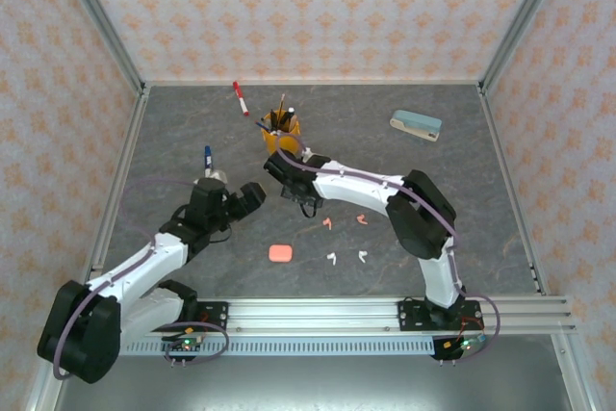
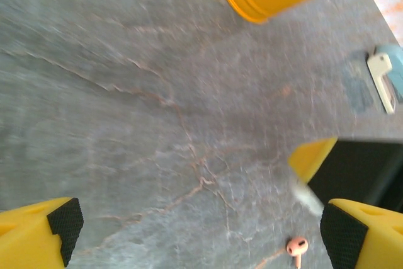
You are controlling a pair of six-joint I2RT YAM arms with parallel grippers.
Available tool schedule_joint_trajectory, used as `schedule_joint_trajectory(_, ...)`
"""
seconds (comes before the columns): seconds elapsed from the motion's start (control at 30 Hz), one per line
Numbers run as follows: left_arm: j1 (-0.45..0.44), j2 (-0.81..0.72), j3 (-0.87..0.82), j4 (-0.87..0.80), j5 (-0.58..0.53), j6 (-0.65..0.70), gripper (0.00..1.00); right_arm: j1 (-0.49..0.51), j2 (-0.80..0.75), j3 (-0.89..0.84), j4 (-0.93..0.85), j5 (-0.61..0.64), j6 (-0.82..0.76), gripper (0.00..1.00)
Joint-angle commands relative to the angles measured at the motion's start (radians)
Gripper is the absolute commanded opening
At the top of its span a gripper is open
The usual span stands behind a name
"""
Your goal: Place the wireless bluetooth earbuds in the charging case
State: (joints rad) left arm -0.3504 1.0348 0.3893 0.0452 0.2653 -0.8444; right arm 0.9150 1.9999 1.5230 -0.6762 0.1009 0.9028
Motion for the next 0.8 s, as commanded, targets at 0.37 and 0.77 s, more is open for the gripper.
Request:
schedule_joint_trajectory(0.37,-0.202,0.221,-0.042,0.46,-0.129,0.028,0.95,-0.075,-0.074,-0.024,0.135,-0.119,0.127,0.59)
schedule_joint_trajectory(0.77,-0.249,0.357,-0.021,0.693,-0.208,0.062,0.75,-0.105,-0.084,-0.034,0.211,-0.217,0.186,0.59)
